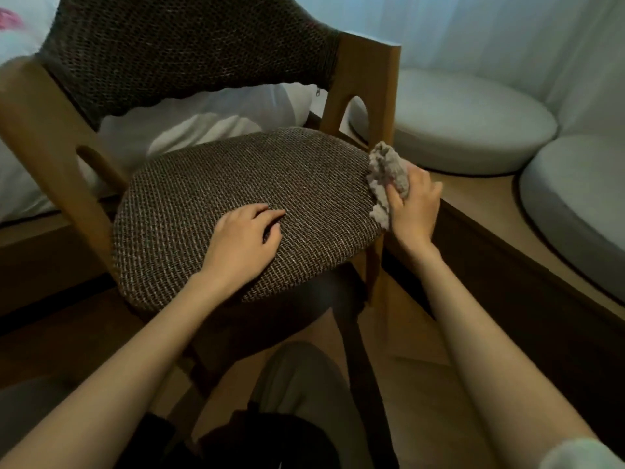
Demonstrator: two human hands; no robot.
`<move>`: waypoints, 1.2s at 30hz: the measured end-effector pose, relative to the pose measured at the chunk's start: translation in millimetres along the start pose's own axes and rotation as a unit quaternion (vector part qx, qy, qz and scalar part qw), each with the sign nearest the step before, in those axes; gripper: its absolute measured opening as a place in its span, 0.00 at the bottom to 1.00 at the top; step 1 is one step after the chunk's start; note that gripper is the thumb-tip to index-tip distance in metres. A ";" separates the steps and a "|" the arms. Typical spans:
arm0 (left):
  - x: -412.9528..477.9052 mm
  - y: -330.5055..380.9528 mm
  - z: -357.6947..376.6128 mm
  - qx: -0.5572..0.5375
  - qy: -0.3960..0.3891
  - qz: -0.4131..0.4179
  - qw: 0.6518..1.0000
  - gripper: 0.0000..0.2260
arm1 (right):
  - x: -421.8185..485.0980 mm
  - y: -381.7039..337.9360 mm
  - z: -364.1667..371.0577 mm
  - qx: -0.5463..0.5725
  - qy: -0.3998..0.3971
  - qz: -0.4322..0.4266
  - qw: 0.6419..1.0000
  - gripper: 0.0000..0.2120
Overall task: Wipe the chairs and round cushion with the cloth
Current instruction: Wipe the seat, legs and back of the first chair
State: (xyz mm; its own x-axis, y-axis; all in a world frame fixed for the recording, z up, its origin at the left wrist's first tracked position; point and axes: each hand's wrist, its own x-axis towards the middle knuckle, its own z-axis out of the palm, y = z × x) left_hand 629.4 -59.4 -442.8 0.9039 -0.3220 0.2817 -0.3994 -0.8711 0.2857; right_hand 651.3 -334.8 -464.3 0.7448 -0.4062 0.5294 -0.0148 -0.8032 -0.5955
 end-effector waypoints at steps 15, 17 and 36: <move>15.4 4.2 6.4 -0.036 -0.045 0.022 0.998 0.18 | -147.1 -83.0 34.3 0.225 0.064 0.084 0.969 0.20; 15.3 1.2 2.6 -0.073 -0.060 0.033 0.995 0.17 | -173.2 -106.1 33.9 0.243 0.006 0.040 0.969 0.18; 39.8 -62.3 -1.5 0.074 0.005 -0.044 0.996 0.19 | -53.2 -121.9 42.3 -0.151 -0.100 -0.096 0.979 0.19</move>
State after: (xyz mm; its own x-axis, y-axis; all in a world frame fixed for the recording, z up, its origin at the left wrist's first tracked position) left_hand 690.0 -17.4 -448.0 0.9321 -0.2395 0.2717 -0.2917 -0.9410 0.1713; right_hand 641.7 -196.8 -445.5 0.8685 -0.1660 0.4671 -0.0357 -0.9608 -0.2750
